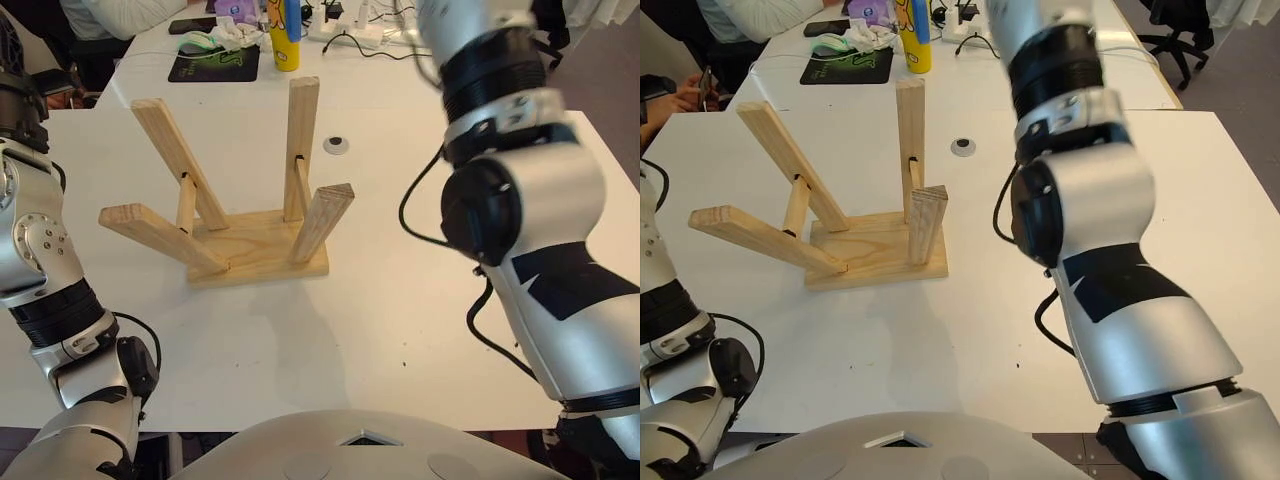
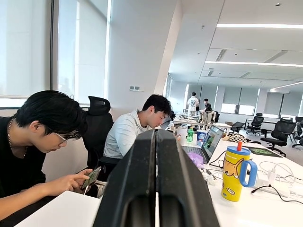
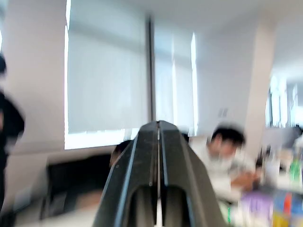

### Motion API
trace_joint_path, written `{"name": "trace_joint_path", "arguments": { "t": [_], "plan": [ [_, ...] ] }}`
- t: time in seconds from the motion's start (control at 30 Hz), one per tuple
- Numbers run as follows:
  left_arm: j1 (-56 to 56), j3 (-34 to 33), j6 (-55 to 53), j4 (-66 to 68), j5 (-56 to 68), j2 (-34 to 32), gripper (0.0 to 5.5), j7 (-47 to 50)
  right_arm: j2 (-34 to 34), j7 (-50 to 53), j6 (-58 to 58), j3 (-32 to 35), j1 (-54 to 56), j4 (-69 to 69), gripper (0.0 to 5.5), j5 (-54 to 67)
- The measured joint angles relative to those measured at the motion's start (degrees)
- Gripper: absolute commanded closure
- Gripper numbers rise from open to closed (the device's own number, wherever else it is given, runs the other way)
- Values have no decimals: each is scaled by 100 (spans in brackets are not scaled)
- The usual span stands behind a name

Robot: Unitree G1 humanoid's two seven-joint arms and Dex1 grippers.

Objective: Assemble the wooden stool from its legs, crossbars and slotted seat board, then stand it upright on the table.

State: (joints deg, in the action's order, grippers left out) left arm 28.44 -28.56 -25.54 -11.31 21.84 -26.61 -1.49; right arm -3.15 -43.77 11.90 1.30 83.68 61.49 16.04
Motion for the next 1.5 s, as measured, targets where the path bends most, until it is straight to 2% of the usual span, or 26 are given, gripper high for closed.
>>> {"name": "trace_joint_path", "arguments": {
  "t": [0.03,0.1,0.23,0.4,0.47,0.7,0.77,0.83,1.0,1.13,1.27,1.4,1.5],
  "plan": [
    [0,3,0,-5,1,9,550,9,24,-420,295,-507,-430,-8,549,-371],
    [0,2,1,-13,1,21,550,25,-156,-822,253,-1007,-711,-355,549,-696],
    [0,15,4,-31,2,42,550,25,-315,-1159,522,-1294,-1223,-1198,549,-813],
    [2,56,27,-29,-2,48,550,26,-229,-928,1621,-459,-1531,-1948,549,56],
    [3,58,32,-28,-2,49,550,26,-201,-628,1683,-119,-1536,-1982,549,248],
    [-4,58,57,-23,-6,50,550,16,-452,323,1128,1209,-674,-2361,549,980],
    [-101,33,103,-2,-10,27,550,-51,-639,683,808,1301,-578,-2358,549,841],
    [-329,15,108,108,-54,-69,550,-203,-912,899,521,1105,-796,-2302,549,396],
    [-1671,67,105,467,-395,-675,550,-1152,-1701,921,432,278,-2920,-2579,549,-681],
    [-3226,393,87,451,-541,-930,550,-2116,-2132,585,836,116,-5295,-4010,549,-773],
    [-4497,899,90,69,-635,-1084,550,-2976,-2282,345,1434,-24,-7057,-5491,549,-599],
    [-5320,1401,204,-342,-856,-1396,550,-3631,-2288,315,2090,-440,-8344,-7043,549,-399],
    [-5310,1605,226,-501,-941,-1475,550,-3715,-2227,425,2393,-710,-8459,-7519,549,-391]
  ]
}}
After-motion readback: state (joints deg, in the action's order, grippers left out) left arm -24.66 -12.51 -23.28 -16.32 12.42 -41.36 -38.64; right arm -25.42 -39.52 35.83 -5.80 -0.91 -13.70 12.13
